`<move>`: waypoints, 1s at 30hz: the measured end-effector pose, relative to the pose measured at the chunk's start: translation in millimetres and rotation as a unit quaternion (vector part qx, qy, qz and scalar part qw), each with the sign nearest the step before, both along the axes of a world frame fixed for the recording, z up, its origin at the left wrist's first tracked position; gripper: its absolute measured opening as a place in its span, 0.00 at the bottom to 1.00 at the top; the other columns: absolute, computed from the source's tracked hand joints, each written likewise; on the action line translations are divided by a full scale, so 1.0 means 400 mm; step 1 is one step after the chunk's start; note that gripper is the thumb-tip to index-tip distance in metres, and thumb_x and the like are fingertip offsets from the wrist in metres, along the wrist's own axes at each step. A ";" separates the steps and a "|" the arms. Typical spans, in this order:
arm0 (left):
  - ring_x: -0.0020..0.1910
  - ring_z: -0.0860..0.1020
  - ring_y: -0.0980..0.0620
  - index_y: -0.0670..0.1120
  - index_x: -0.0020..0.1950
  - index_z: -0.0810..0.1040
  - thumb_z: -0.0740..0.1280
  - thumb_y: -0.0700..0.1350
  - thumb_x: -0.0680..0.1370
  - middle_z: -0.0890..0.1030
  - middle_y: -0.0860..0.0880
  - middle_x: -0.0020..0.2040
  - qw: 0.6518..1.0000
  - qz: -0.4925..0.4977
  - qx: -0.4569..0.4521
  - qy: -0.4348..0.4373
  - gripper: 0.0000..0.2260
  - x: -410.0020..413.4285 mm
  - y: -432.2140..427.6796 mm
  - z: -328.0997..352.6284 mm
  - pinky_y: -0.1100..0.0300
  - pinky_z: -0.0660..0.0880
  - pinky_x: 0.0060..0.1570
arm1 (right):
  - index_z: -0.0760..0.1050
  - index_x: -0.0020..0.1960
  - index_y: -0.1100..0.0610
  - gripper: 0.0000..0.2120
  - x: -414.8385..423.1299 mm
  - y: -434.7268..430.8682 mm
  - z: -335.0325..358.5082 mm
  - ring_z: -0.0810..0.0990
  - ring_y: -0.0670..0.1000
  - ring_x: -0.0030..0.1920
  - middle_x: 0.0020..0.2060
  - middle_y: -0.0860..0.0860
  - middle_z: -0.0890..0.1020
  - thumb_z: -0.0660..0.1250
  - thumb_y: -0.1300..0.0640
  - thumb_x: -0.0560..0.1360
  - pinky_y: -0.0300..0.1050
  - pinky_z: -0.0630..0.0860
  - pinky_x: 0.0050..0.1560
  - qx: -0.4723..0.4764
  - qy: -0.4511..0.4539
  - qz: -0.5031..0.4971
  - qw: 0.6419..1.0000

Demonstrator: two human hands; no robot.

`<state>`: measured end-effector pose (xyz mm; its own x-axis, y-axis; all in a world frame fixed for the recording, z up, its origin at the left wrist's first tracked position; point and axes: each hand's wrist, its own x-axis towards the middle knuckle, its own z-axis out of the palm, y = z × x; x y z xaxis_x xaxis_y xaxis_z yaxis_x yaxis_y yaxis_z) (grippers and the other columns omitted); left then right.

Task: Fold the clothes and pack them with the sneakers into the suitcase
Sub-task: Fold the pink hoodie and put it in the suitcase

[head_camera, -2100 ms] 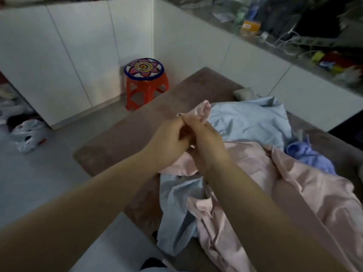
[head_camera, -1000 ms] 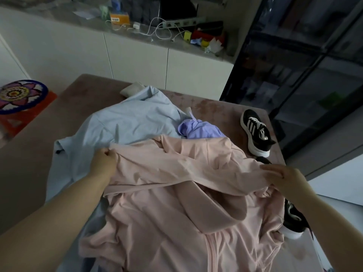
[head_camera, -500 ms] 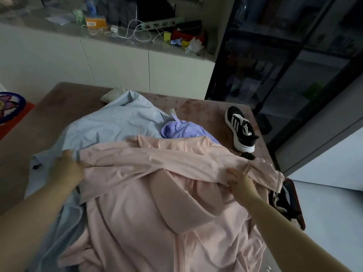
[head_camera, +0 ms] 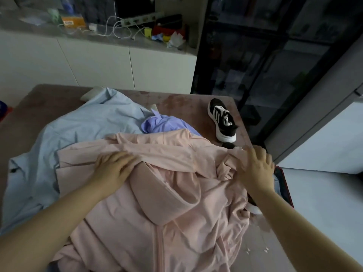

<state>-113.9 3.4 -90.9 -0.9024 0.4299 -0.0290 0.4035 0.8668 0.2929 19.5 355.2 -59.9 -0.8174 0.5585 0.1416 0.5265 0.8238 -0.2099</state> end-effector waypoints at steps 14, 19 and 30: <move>0.66 0.69 0.46 0.48 0.74 0.59 0.63 0.47 0.78 0.70 0.49 0.70 0.980 -0.166 0.110 0.000 0.26 0.093 0.498 0.287 0.54 0.57 0.66 | 0.72 0.43 0.59 0.08 -0.011 0.263 0.277 0.78 0.55 0.40 0.38 0.55 0.77 0.57 0.63 0.78 0.50 0.77 0.46 -0.385 0.176 -0.043 0.905; 0.67 0.69 0.48 0.52 0.74 0.55 0.69 0.51 0.74 0.68 0.47 0.70 0.920 -0.145 0.317 -0.179 0.33 0.147 0.645 0.371 0.53 0.65 0.67 | 0.74 0.46 0.53 0.09 0.025 0.224 0.378 0.79 0.45 0.35 0.38 0.50 0.79 0.58 0.64 0.79 0.39 0.79 0.39 -0.462 0.226 0.079 0.854; 0.32 0.70 0.60 0.51 0.36 0.76 0.73 0.49 0.70 0.73 0.57 0.30 0.950 -0.116 0.265 -0.114 0.08 0.112 0.563 0.574 0.68 0.67 0.33 | 0.77 0.49 0.57 0.07 -0.029 0.083 0.489 0.78 0.44 0.34 0.37 0.51 0.81 0.71 0.57 0.72 0.36 0.75 0.35 -0.383 0.219 0.268 0.856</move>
